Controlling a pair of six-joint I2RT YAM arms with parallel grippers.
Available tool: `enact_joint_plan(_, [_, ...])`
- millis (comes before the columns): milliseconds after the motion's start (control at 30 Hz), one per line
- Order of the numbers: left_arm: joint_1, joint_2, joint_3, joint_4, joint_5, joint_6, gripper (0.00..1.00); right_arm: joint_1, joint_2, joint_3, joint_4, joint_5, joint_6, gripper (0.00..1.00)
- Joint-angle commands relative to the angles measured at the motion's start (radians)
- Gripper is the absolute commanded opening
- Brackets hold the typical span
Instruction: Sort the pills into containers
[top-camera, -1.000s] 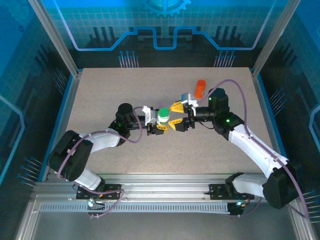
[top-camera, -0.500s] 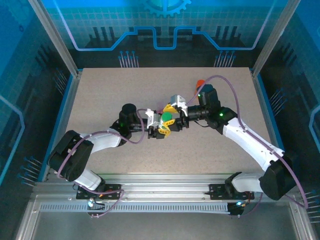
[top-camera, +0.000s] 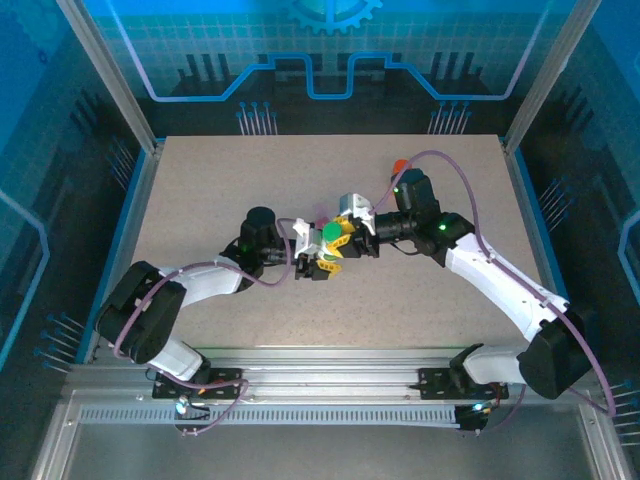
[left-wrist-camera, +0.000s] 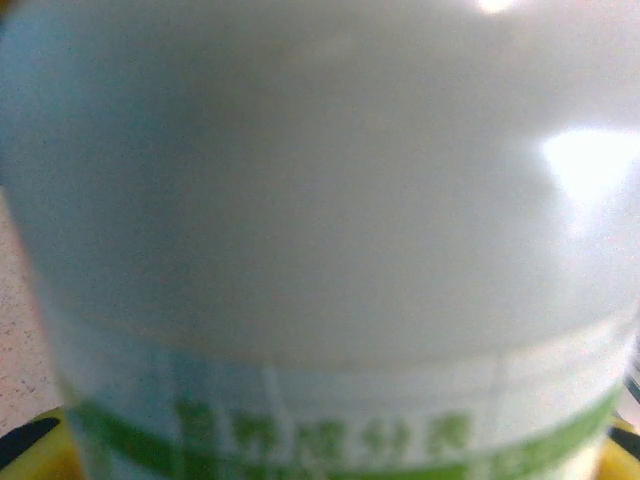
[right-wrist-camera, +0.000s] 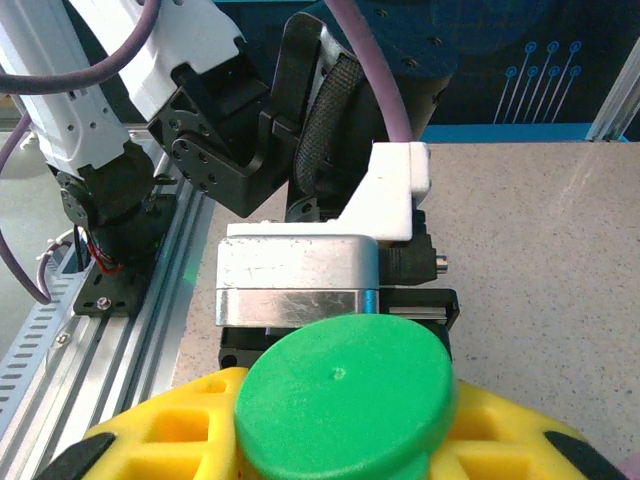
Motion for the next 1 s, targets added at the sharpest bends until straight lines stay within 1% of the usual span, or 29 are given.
enact_joint_plan(0, [-0.01, -0.021, 0.051, 0.028, 0.012, -0.007, 0.42, 0.017, -0.001, 0.014, -0.034, 0.023, 0.035, 0.15])
enact_joint_plan(33, [-0.01, -0.019, 0.054, 0.026, 0.008, -0.008, 0.47, 0.017, -0.002, 0.014, -0.031, 0.031, 0.041, 0.15])
enact_joint_plan(133, [-0.012, -0.019, 0.058, 0.025, -0.003, 0.0, 0.5, 0.014, -0.006, 0.01, -0.021, 0.048, 0.058, 0.14])
enact_joint_plan(167, [-0.011, -0.018, 0.06, 0.028, -0.008, 0.002, 0.54, 0.012, -0.009, 0.007, -0.014, 0.052, 0.063, 0.14])
enact_joint_plan(200, [-0.011, -0.016, 0.062, 0.027, -0.012, 0.003, 0.66, 0.011, -0.011, 0.003, -0.006, 0.057, 0.07, 0.13])
enact_joint_plan(233, [-0.011, -0.016, 0.062, 0.027, -0.017, 0.004, 0.84, 0.008, -0.014, 0.0, 0.003, 0.063, 0.075, 0.13])
enact_joint_plan(267, [-0.011, -0.014, 0.064, 0.026, -0.02, 0.007, 0.99, 0.006, -0.017, -0.003, 0.009, 0.07, 0.082, 0.13])
enact_joint_plan(400, [-0.011, -0.016, 0.058, 0.033, -0.055, 0.017, 0.99, -0.011, -0.028, -0.014, 0.027, 0.09, 0.099, 0.13])
enact_joint_plan(467, [-0.011, -0.017, 0.053, 0.031, -0.076, 0.025, 0.99, -0.021, -0.034, -0.019, 0.033, 0.123, 0.109, 0.13])
enact_joint_plan(600, [-0.009, -0.041, 0.021, 0.033, -0.183, 0.041, 0.99, -0.058, -0.059, -0.051, 0.075, 0.257, 0.165, 0.13])
enact_joint_plan(667, [-0.007, -0.057, -0.005, 0.047, -0.26, 0.045, 0.99, -0.081, -0.069, -0.074, 0.106, 0.345, 0.206, 0.14])
enact_joint_plan(767, [-0.008, -0.079, -0.052, 0.127, -0.437, -0.019, 0.99, -0.113, -0.07, -0.108, 0.162, 0.543, 0.307, 0.14])
enact_joint_plan(833, [-0.008, -0.092, -0.096, 0.225, -0.6, -0.108, 0.99, -0.129, -0.057, -0.136, 0.206, 0.689, 0.38, 0.14])
enact_joint_plan(900, [-0.007, -0.104, -0.122, 0.283, -0.763, -0.204, 0.99, -0.14, -0.029, -0.164, 0.249, 0.796, 0.458, 0.15])
enact_joint_plan(967, [-0.008, -0.129, -0.128, 0.257, -0.908, -0.31, 0.99, -0.145, 0.012, -0.182, 0.287, 0.874, 0.511, 0.15])
